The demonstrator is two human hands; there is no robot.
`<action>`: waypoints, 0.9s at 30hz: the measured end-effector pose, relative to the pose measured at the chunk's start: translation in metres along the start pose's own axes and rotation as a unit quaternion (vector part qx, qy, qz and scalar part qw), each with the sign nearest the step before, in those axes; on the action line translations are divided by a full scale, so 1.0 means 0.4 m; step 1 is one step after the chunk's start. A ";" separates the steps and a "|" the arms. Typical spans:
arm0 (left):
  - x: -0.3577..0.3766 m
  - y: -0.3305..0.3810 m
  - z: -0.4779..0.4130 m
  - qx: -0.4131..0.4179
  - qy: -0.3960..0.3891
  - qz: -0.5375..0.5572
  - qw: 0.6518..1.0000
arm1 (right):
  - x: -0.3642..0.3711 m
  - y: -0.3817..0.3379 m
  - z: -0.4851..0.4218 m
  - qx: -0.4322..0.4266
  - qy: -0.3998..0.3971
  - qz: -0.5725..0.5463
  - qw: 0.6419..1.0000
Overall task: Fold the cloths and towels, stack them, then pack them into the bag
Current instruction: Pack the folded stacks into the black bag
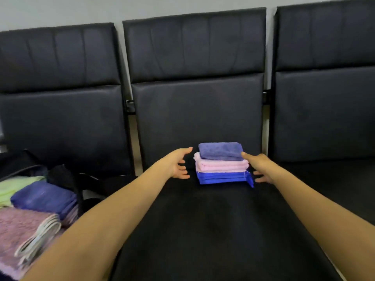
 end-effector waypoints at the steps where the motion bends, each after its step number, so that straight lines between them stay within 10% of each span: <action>1: 0.016 -0.001 -0.031 -0.006 0.009 0.005 1.000 | -0.005 0.020 -0.025 0.026 -0.005 -0.026 0.999; 14: 0.137 -0.035 -0.270 -0.048 0.039 -0.091 0.994 | 0.069 0.038 -0.258 0.021 -0.075 -0.098 0.992; 27: 0.088 0.024 -0.002 0.029 -0.080 -0.092 0.992 | 0.111 0.080 -0.044 0.067 -0.171 -0.285 0.941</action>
Point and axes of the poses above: each hand's wrist, its own z-axis away from the middle knuckle, its own x-axis out of the palm, y = z × x, the point moved 3 cm from there along -z, towards the middle knuckle, and after that the axes turned 2 degrees about z, right-handed, at the moved point
